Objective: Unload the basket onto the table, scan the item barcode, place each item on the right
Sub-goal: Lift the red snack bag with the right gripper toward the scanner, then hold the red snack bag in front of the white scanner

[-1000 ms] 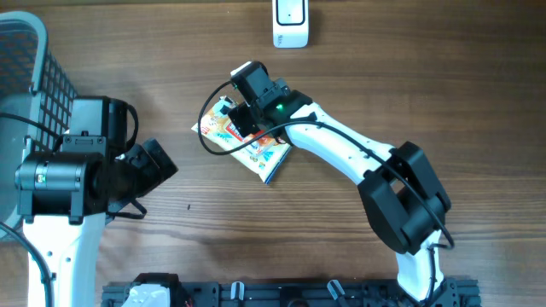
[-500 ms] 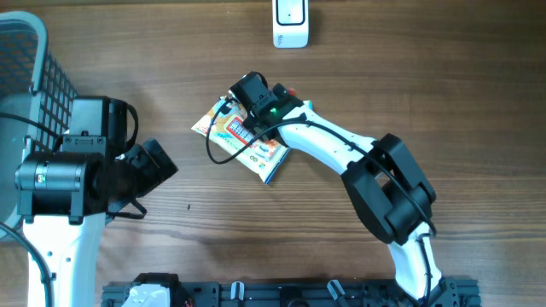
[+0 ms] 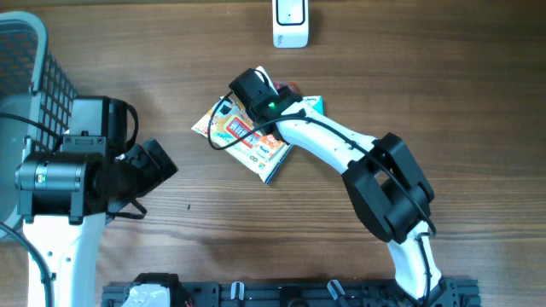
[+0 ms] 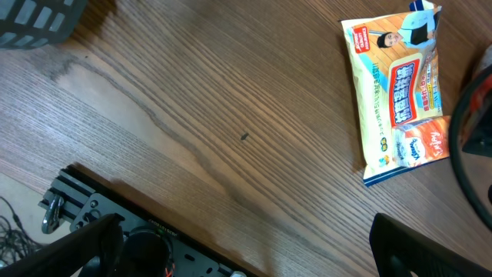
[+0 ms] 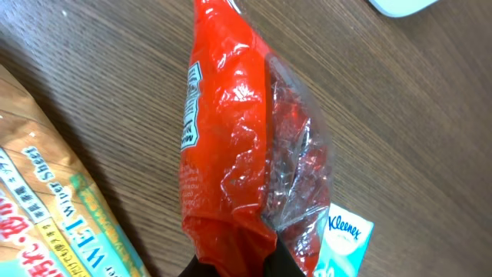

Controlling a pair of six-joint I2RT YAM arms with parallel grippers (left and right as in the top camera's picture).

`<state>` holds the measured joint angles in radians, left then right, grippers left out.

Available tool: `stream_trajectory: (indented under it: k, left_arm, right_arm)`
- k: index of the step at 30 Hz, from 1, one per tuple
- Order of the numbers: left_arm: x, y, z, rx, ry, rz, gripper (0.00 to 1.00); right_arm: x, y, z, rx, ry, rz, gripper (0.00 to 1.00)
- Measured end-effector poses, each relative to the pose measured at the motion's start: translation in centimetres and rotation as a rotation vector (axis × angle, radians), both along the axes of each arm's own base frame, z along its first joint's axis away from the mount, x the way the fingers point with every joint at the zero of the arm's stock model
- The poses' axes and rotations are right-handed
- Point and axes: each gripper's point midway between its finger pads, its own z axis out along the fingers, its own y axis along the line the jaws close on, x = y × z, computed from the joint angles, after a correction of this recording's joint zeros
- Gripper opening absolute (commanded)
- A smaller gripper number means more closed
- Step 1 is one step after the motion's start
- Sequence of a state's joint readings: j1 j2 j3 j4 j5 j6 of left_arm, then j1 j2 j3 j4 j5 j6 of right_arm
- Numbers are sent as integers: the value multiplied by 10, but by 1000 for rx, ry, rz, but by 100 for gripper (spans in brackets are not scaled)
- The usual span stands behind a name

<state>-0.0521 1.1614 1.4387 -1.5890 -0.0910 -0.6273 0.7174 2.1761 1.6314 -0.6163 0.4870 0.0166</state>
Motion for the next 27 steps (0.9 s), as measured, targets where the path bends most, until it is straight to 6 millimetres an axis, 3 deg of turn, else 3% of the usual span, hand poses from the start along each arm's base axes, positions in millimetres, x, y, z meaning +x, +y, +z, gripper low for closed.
stream_trajectory:
  k: [5,10,15,17,19,23,27]
  left_arm:
    - [0,0,0,0,0,0,100]
    - [0,0,0,0,1,0,100]
    - [0,0,0,0,0,0,100]
    - [0,0,0,0,1,0,100]
    - [0,0,0,0,1,0,100]
    - [0,0,0,0,0,0,100]
    - [0,0,0,0,0,0,100]
  right_arm:
    - [-4,8,27,208,85,-20,4]
    - [6,1,78,661,247,-19,4]
    - [17,-50,107,1040,438,-67,4]
    - [17,-64,115,1146,491,-72,4]
    - [12,-66,116,1230,553,-55,4]
    - [-11,-51,107,1405,746,14,4]
    - [-27,-39,112,1601,911,109,4]
